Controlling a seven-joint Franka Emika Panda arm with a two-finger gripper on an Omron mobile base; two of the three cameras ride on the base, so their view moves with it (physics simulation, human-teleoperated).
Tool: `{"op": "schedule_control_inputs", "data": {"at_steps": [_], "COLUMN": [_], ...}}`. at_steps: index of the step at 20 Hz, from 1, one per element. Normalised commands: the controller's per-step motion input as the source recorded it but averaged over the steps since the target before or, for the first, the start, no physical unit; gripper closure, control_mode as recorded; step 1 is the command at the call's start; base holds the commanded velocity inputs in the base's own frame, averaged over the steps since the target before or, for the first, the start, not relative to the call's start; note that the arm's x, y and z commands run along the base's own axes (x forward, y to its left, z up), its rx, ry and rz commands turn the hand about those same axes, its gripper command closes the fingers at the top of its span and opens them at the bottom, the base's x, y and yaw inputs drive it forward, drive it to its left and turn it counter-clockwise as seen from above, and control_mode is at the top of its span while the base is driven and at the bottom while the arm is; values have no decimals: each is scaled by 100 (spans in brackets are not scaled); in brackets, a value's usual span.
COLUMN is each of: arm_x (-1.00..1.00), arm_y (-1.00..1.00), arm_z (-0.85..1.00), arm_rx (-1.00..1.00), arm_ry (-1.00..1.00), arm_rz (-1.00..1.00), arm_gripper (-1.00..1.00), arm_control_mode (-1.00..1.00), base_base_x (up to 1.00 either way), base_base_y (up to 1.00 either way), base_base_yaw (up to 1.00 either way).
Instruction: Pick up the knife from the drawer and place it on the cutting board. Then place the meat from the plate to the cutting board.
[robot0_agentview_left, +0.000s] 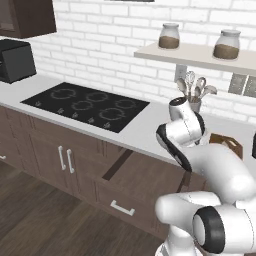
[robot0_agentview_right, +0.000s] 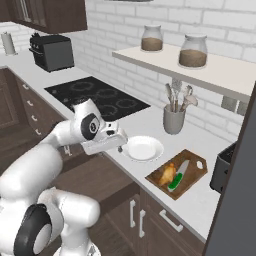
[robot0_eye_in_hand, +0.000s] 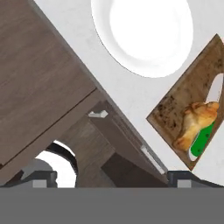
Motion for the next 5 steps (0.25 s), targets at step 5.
{"op": "schedule_control_inputs", "data": {"at_steps": [5], "arm_x": [0], "arm_y": [0], "arm_z": [0], "arm_rx": [0], "arm_ry": [0], "arm_rz": [0], "arm_gripper": [-100], "arm_control_mode": [-100], "base_base_x": [0], "base_base_y": [0], "base_base_yaw": [0]}}
